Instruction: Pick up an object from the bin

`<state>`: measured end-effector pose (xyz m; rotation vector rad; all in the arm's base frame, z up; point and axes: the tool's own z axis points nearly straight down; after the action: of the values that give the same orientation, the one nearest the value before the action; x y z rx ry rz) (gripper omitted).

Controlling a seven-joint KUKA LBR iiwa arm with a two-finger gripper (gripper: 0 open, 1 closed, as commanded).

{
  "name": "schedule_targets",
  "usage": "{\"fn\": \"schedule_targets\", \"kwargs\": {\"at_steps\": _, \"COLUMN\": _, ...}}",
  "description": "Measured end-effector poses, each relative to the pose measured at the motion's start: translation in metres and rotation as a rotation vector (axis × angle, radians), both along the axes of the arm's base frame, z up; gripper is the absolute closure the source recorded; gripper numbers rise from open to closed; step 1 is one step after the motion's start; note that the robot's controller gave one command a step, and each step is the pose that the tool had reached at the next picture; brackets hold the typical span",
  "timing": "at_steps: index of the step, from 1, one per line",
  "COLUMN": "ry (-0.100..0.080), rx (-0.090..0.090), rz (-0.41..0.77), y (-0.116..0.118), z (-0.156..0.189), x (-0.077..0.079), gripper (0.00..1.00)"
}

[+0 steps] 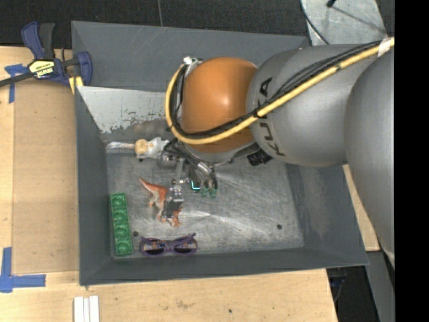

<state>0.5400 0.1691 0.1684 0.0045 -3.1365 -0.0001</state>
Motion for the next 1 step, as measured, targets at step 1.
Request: {"fn": "schedule_targets", "kwargs": {"at_steps": 1, "ry": -0.007, "rx": 0.001, "rz": -0.002, "y": -0.0006, "z": 0.0039, "x": 0.0020, "gripper": 0.00}}
